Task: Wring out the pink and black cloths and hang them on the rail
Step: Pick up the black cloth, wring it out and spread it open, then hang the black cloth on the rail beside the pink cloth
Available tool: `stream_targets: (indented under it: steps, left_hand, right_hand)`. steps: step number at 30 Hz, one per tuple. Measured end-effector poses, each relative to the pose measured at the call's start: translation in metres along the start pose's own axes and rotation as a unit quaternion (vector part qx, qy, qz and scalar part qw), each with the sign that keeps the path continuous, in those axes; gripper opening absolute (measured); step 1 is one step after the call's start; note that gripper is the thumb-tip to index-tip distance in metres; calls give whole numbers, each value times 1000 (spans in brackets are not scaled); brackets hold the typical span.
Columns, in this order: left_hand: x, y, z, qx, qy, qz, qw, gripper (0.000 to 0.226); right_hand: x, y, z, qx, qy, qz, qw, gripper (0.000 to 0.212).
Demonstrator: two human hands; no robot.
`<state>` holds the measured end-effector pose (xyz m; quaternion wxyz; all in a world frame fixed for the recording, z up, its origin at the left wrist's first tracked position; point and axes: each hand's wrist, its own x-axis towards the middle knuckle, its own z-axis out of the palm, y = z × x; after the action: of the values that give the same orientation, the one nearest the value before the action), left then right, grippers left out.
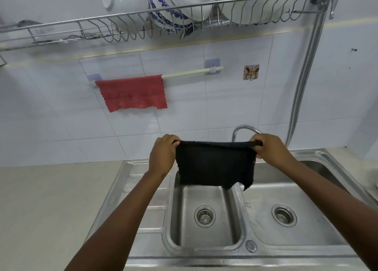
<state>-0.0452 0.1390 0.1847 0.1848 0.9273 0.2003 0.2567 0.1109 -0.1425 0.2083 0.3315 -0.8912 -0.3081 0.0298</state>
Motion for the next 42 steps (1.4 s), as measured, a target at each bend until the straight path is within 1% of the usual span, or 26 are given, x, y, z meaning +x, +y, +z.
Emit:
stream_targets:
  steps: [1,2,3,5,8,10,13,15,19,21,23,25,27,29,31,33,34,35,37,38,40,42]
  left_hand:
    - [-2,-1,1,-5,30,-4,1000,20]
    - [-3,-3,2,-8,28,-4,1000,20]
    - [-4,-7,4,-9,10,-6,1000,21]
    - [-7,-12,5,-5,-1,-14,1000,22]
    - [-7,-13,4,-19,37,-36,998,21]
    - [-8,-12,4,-19,43,-36,998,20]
    - [-11,-13,2,-16,39,-31,999,19]
    - [-12,-15,2,-13,40,-28,999,19]
    - [-10,-19,-4,-3,13,-29,999,21]
    - [-7,-22,-11,-20,-7,-43,999,19]
    - [-4,-25,-18,-47,-26,-61,997,17]
    - [1,-29,-26,-32,-33,-52,998,18]
    - [12,-32,-39,-15,-22,-41,999,18]
    - [30,-35,-56,-1,-1,-26,1000,17]
    - [53,-38,-78,15,15,-5,1000,17]
    - [77,-39,-100,21,27,16,999,19]
    - [89,-40,-112,18,34,29,999,22]
    - [101,-40,-122,14,42,39,998,23]
    - [124,-42,-140,1,58,34,998,21]
    - [136,-43,-147,-7,65,23,998,20]
    - [161,-45,-159,-25,80,-3,996,16]
    - [186,-47,-167,-67,92,-28,993,12]
  right_hand:
    - [0,-1,0,10,1,-1,1000,19]
    - [-1,-2,1,9,-15,-3,1000,20]
    - [0,-3,1,5,-30,-7,1000,20]
    - [2,-5,1,-4,-12,-20,1000,19]
    - [3,-7,0,0,-3,-29,1000,16]
    - [2,-7,1,-9,0,-35,999,17]
    - [2,-4,5,-34,32,-52,998,13]
    - [3,-2,6,-46,37,-60,996,13]
    - [6,-4,9,-60,10,-58,996,9]
    - [8,-5,8,-41,8,-44,998,8]
    - [13,-5,9,-23,-30,-17,999,12]
    - [20,-9,9,-43,-60,2,997,17]
    - [32,-21,5,-75,-37,-6,996,21]
    - [48,-39,-3,-77,-7,-25,997,23]
    - [68,-61,-15,-37,9,-31,999,22]
    - [88,-82,-27,76,11,-12,997,15]
    - [97,-92,-33,142,9,-2,990,13]
    - [106,-102,-40,206,8,7,979,15]
    - [122,-121,-51,315,6,21,949,18]
    - [131,-129,-56,338,9,20,941,18]
    - [150,-144,-64,338,23,12,941,19]
    - [169,-155,-70,337,35,10,941,19]
